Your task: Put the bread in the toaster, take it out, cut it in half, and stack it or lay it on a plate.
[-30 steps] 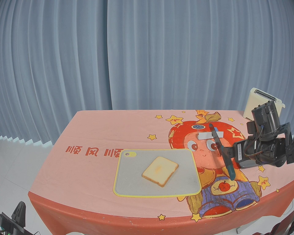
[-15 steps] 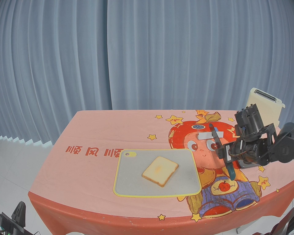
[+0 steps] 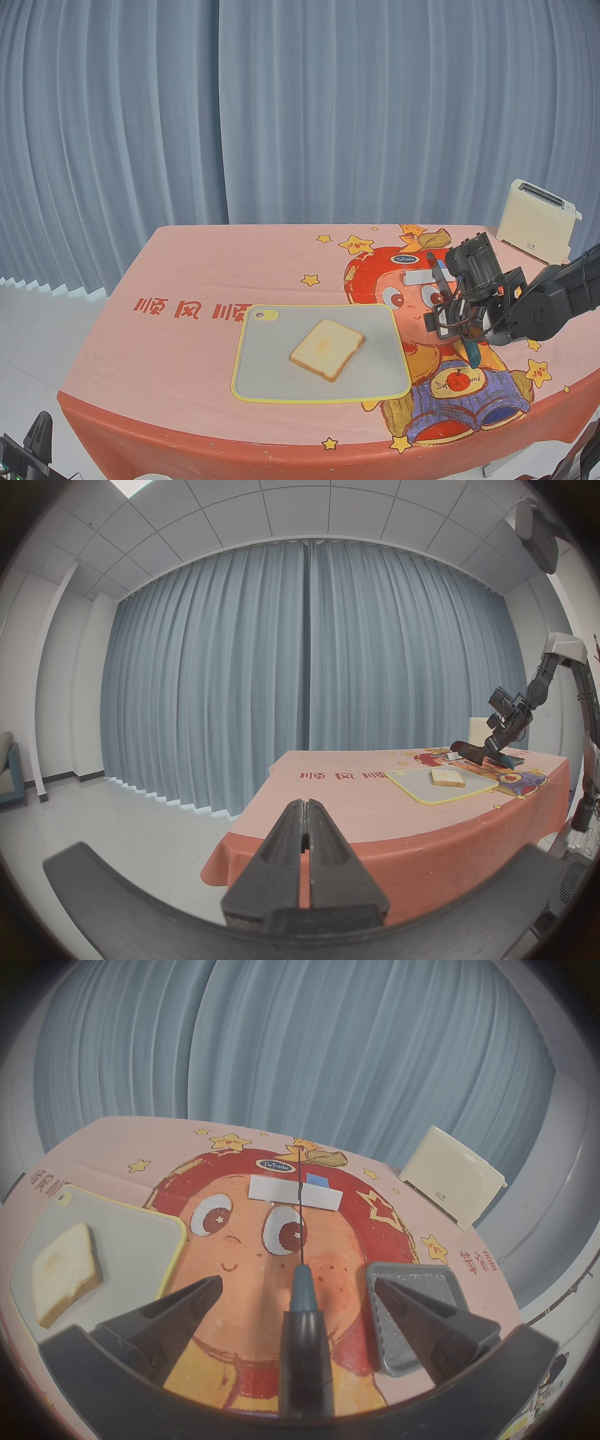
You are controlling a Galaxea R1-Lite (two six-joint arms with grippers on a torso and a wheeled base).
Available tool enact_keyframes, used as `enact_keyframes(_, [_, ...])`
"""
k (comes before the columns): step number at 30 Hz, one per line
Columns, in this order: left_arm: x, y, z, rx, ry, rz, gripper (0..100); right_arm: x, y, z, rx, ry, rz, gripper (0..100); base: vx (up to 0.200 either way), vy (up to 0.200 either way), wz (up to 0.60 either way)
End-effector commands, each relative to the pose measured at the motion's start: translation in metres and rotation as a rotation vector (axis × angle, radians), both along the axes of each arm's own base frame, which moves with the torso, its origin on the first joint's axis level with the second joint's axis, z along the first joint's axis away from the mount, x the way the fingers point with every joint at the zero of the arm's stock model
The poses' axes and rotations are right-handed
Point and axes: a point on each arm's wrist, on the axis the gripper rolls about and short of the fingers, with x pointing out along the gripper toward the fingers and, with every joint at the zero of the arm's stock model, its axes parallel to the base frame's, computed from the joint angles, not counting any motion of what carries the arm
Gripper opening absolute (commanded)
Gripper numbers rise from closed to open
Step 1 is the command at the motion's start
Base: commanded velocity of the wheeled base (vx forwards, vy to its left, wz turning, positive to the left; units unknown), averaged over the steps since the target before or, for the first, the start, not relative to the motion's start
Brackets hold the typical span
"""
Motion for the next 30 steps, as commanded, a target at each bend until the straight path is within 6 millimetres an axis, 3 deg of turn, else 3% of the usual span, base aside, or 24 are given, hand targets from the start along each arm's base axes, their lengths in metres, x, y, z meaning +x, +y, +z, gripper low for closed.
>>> enact_keyframes(1, [0.001,0.0,-0.005,0.0,0.018,0.001,0,0.004,0.001,-0.012,-0.02,0.03,-0.006,100,0.0,0.0,0.0])
enact_keyframes(12, [0.001,0.0,-0.005,0.0,0.018,0.001,0,0.006,-0.003,-0.013,-0.019,0.032,-0.022,100,0.0,0.0,0.0])
enact_keyframes(13, [0.001,0.0,-0.005,0.0,0.018,0.001,0,0.005,-0.004,-0.013,-0.019,0.032,-0.022,0,0.0,0.0,0.0])
enact_keyframes(22, [0.001,0.0,-0.005,0.0,0.018,0.001,0,0.004,-0.003,-0.009,-0.009,0.021,-0.02,0,0.0,0.0,0.0])
enact_keyframes(30, [0.001,0.0,-0.005,0.0,0.018,0.001,0,-0.004,-0.009,0.027,0.049,-0.079,-0.019,0,0.0,0.0,0.0])
